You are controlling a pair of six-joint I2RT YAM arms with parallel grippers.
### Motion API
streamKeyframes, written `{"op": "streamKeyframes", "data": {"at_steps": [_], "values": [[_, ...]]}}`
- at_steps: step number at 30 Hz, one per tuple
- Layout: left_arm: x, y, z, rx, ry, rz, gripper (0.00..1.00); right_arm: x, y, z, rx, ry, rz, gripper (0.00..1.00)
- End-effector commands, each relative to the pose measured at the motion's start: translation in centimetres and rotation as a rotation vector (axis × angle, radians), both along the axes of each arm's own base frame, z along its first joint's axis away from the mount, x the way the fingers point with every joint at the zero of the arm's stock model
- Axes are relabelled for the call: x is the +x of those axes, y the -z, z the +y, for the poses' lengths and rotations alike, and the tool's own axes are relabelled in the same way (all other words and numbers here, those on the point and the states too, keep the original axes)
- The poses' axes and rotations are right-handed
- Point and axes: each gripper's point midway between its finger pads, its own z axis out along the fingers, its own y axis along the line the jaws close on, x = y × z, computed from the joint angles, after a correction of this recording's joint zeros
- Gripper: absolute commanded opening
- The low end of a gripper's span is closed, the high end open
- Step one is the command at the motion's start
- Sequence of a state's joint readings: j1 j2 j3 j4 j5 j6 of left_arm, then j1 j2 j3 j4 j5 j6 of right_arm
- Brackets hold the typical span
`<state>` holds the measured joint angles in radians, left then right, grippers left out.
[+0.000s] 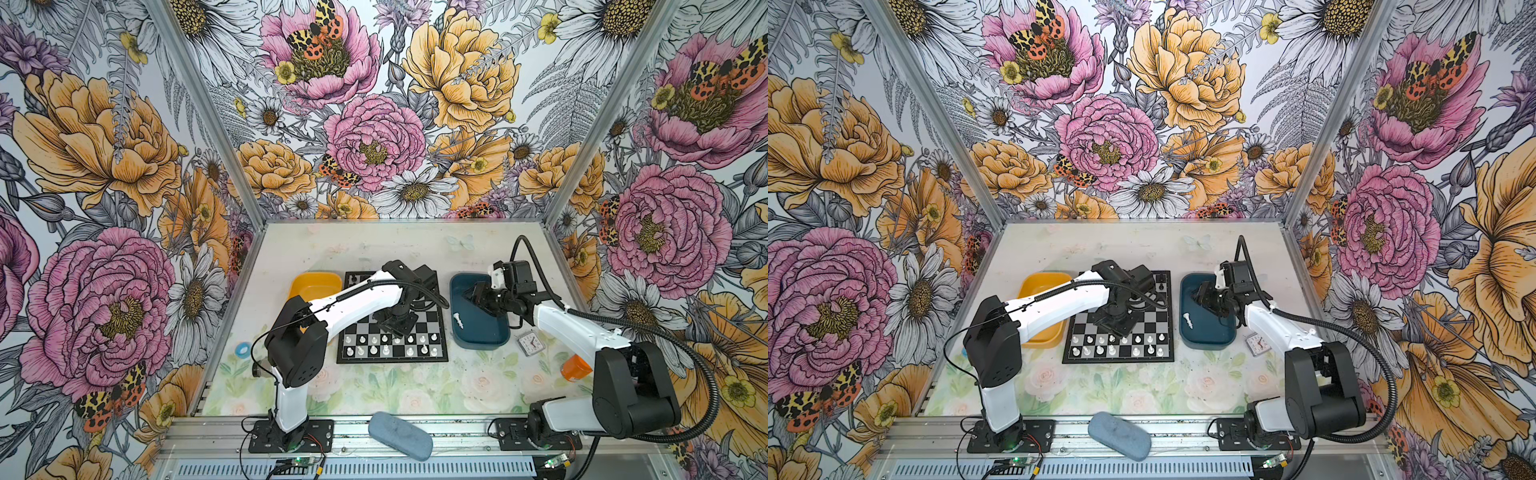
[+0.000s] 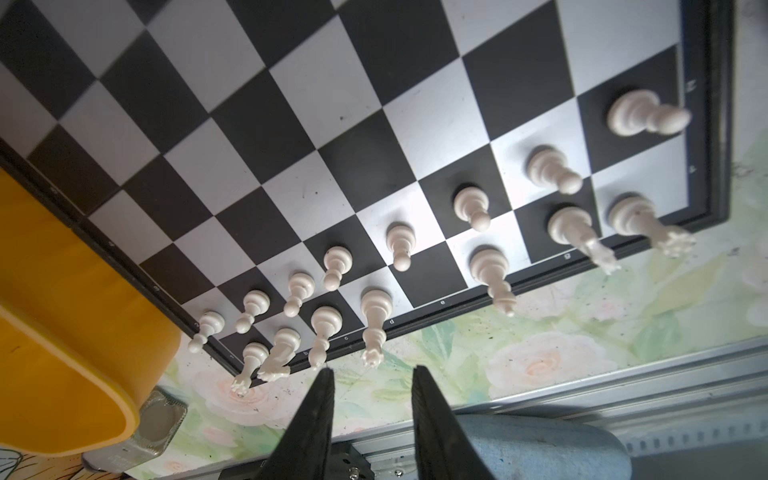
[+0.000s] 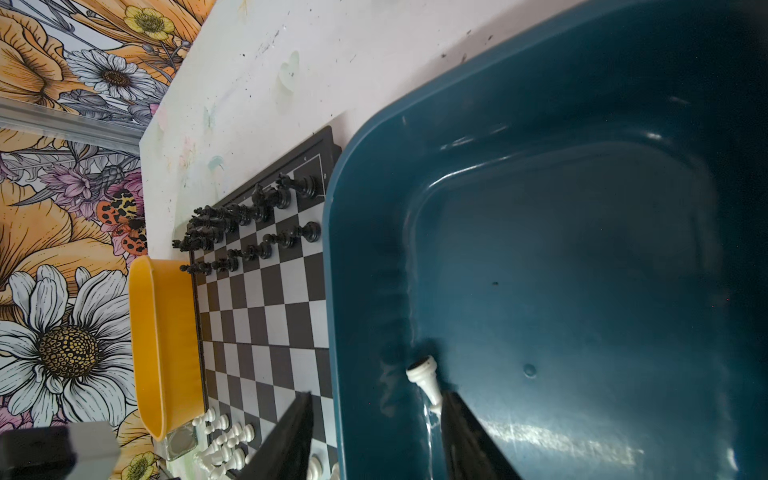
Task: Set up the chess pieces on the board
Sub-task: 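Open the left gripper and raise it away from the board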
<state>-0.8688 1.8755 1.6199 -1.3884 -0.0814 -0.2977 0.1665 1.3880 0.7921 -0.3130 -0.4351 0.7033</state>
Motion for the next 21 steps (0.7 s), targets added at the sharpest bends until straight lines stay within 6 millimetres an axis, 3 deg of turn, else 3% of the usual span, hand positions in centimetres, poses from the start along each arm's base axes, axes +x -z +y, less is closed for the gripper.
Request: {"op": "streamKeyframes", "data": {"at_steps": [1, 3, 12, 21], "values": [[2.1, -3.6, 0.3, -0.027, 0.006, -0.115, 0.34, -0.4, -1.3, 0.2, -0.019, -0.032, -0.022, 0.52], [3.3, -6.2, 0.4, -0.068, -0.001, -0.197, 0.34, -0.6, -1.7, 0.1, -0.047, -0.048, -0.019, 0.52], [8.9, -12.6, 0.3, -0.097, -0.013, -0.497, 0.33, -1.8, -2.9, 0.1, -0.179, -0.154, 0.020, 0.51], [12.3, -19.6, -0.8, -0.370, -0.064, -0.790, 0.33, -2.3, -0.9, 0.8, -0.271, -0.245, 0.115, 0.50]]}}
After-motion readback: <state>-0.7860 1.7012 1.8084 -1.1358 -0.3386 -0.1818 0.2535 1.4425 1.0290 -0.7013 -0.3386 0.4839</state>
